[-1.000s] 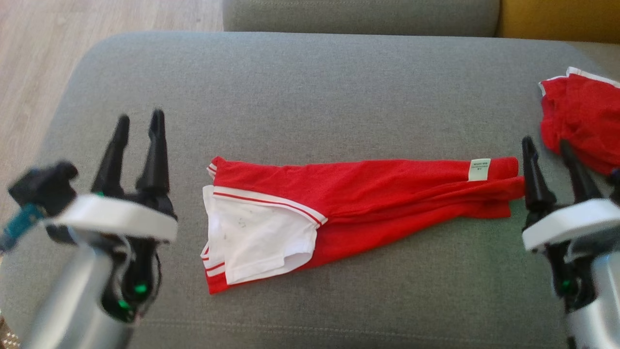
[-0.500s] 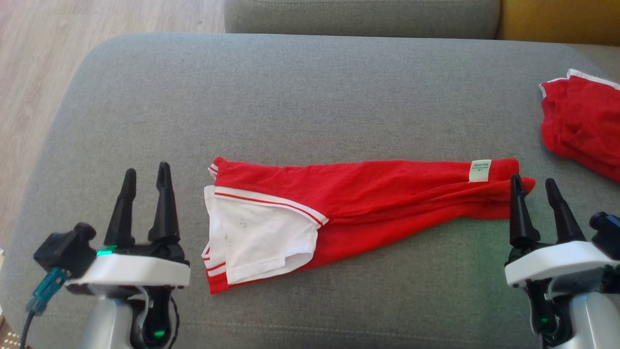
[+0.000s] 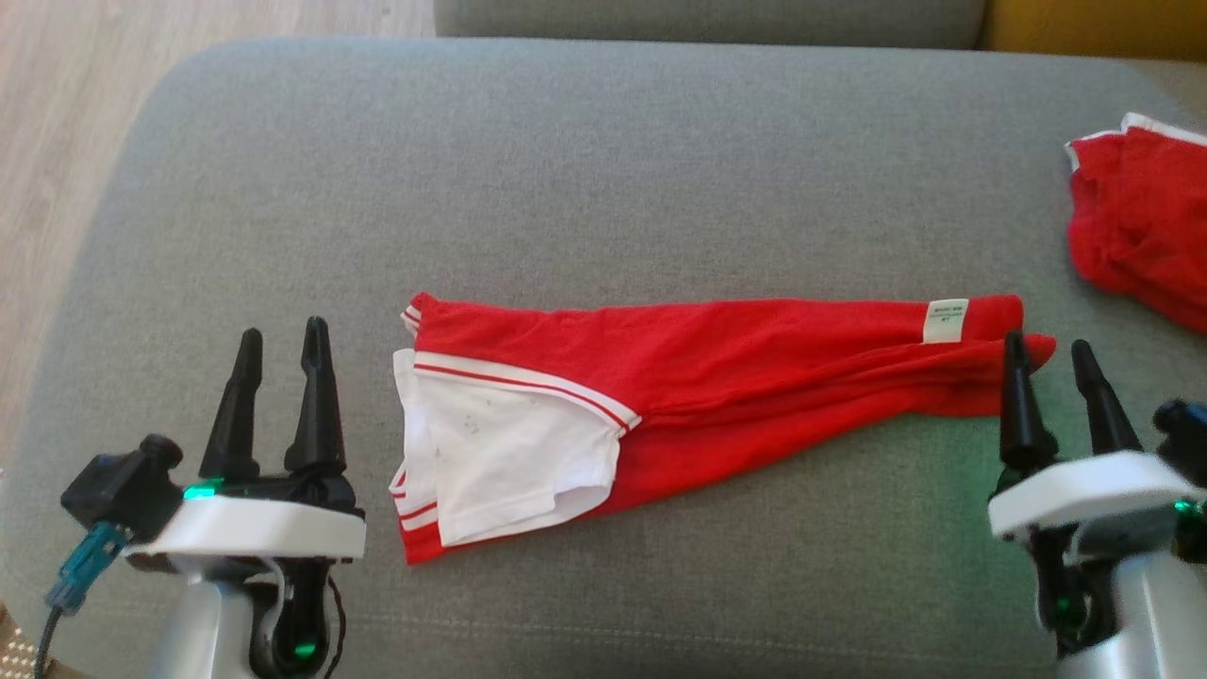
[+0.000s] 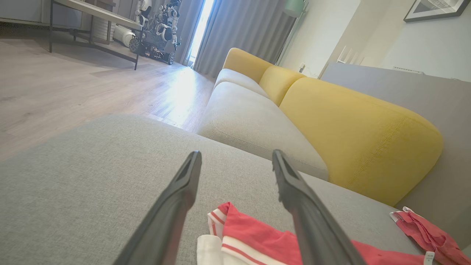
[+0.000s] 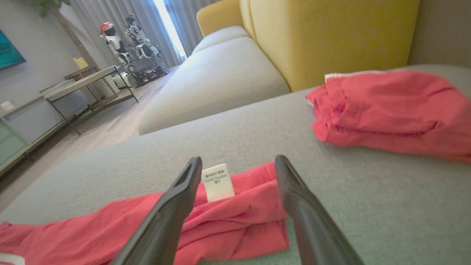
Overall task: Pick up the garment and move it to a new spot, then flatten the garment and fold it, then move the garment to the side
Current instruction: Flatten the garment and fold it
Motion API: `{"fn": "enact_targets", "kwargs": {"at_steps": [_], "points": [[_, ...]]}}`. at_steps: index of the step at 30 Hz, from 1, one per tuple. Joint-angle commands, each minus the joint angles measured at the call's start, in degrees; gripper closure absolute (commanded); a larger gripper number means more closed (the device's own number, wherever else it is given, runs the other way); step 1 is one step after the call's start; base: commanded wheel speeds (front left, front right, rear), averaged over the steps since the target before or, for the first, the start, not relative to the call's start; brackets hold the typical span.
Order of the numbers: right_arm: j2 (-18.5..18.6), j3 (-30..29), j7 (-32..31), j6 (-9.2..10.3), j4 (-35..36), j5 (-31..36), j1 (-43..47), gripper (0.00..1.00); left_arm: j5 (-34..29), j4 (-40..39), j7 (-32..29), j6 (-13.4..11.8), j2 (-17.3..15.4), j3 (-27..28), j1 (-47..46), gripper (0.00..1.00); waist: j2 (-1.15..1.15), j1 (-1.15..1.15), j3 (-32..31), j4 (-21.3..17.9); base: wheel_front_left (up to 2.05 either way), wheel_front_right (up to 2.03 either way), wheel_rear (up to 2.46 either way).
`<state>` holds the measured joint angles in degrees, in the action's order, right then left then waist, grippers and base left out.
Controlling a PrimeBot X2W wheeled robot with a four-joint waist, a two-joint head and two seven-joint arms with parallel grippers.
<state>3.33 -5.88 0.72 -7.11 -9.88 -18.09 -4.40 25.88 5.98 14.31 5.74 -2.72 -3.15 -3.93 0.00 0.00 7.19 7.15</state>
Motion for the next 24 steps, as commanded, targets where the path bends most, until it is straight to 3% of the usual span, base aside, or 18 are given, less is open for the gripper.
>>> {"fn": "enact_targets", "kwargs": {"at_steps": [1,10,16,24], "points": [[-0.16,-0.24,-1.04,-0.37,-0.68,-2.12,-4.34,0.00,0.49,-1.43,0.69,0.30,-0.17,1.33,-2.97,0.00,0.00,0.00,0.90,0.19,0.00,0.00,0.00],[-0.43,-5.67,-1.85,-0.37,-11.95,-5.14,-11.97,0.00,1.09,-1.17,0.69,0.49,-0.17,-0.06,-4.35,0.00,0.00,0.00,2.91,2.03,0.00,0.00,0.00],[-0.44,-9.16,-2.00,-0.37,-19.63,-1.76,-15.74,0.00,1.32,-1.05,0.69,0.46,-0.16,-0.28,-4.52,0.00,0.00,0.00,3.52,2.89,0.00,0.00,0.00],[-0.45,-8.09,-4.41,-0.37,-26.86,-0.68,-16.23,0.00,1.40,-0.88,0.69,0.21,-0.16,-0.33,-4.59,0.00,0.00,0.00,2.60,2.35,0.00,0.00,0.00]]}}
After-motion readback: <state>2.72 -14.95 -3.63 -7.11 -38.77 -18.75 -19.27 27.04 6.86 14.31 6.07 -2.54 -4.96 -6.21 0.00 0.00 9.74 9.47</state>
